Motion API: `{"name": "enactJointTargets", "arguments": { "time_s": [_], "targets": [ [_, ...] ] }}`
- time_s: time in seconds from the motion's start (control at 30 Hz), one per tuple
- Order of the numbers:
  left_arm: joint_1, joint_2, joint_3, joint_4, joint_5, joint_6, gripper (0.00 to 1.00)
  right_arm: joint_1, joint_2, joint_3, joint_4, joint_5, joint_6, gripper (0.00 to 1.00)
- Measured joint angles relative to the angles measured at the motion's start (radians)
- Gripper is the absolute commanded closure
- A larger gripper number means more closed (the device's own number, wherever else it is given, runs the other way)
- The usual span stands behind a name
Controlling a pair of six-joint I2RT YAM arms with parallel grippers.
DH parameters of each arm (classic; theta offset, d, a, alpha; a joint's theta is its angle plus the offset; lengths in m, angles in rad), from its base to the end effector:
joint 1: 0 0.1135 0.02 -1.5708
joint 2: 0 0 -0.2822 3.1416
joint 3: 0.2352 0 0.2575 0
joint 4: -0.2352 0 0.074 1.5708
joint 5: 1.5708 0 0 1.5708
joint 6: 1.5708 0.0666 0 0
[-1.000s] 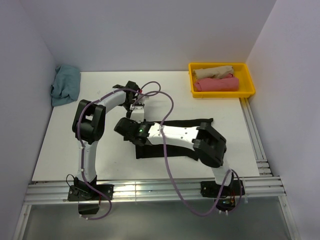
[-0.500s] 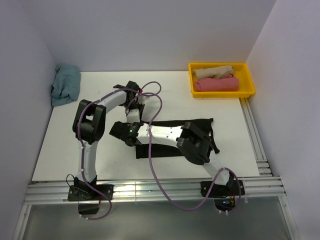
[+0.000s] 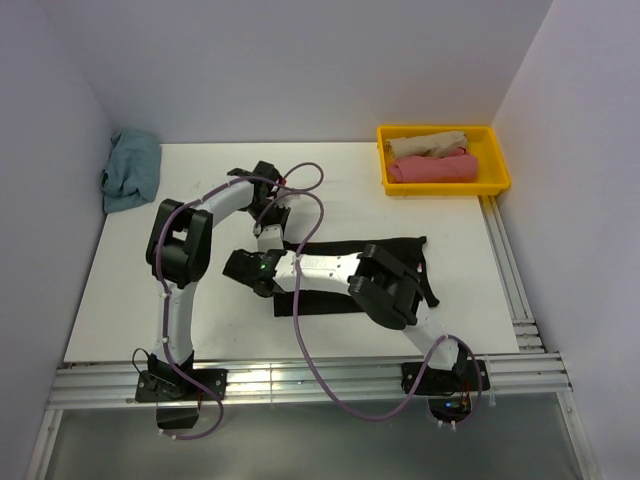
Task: Roll the t-shirts
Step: Roll the tshirt
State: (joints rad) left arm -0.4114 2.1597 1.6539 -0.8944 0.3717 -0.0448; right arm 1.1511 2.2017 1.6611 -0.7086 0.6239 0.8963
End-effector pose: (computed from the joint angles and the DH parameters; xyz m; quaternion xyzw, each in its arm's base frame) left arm 0.4009 -0.2013 0.1453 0.1940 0.9599 -0.1983 0.0399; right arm 0.2281 0.4157 0.1425 -0.0706 0.9381 -0.0275 0.3380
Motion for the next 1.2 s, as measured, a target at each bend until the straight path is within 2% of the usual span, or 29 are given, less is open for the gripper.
{"name": "enactJointTargets", "arguments": {
  "time_s": [0.03,0.07,0.13,0.17,0.27,0.33,0.37,0.6,0.77,1.03,1.2],
  "targets": [
    [-0.001,0.000,0.002,-0.003,0.000,0.000,0.85,0.000,0.000,-0.003,0.003,0.002,0.000,0.66],
    [-0.002,0.002,0.008,-0.007,0.000,0.001,0.73,0.000,-0.004,-0.012,0.014,0.003,0.000,0.69],
    [-0.002,0.007,0.021,-0.012,0.002,0.008,0.61,-0.003,-0.019,-0.037,0.039,0.001,0.002,0.70],
    [-0.002,0.009,0.029,-0.014,0.005,0.006,0.52,-0.005,-0.034,-0.060,0.062,-0.005,0.003,0.70],
    [-0.002,0.009,0.053,-0.016,0.014,0.011,0.40,-0.018,-0.097,-0.171,0.177,-0.037,0.011,0.73],
    [-0.002,0.009,0.074,-0.016,0.026,0.013,0.37,-0.034,-0.159,-0.270,0.274,-0.079,0.024,0.74],
    [-0.001,0.009,0.088,-0.016,0.033,0.014,0.25,-0.045,-0.194,-0.327,0.329,-0.109,0.032,0.74],
    [0.044,-0.012,0.108,0.018,0.121,0.014,0.21,-0.143,-0.386,-0.689,0.711,-0.303,0.124,0.75],
    [0.102,-0.088,-0.006,0.088,0.199,0.018,0.19,-0.225,-0.427,-0.893,1.048,-0.473,0.216,0.75],
    [0.107,-0.119,-0.196,0.185,0.310,0.019,0.19,-0.283,-0.357,-1.014,1.402,-0.642,0.327,0.76],
    [0.105,-0.104,-0.225,0.221,0.341,0.016,0.21,-0.288,-0.315,-1.048,1.538,-0.692,0.380,0.76]
  ]
}}
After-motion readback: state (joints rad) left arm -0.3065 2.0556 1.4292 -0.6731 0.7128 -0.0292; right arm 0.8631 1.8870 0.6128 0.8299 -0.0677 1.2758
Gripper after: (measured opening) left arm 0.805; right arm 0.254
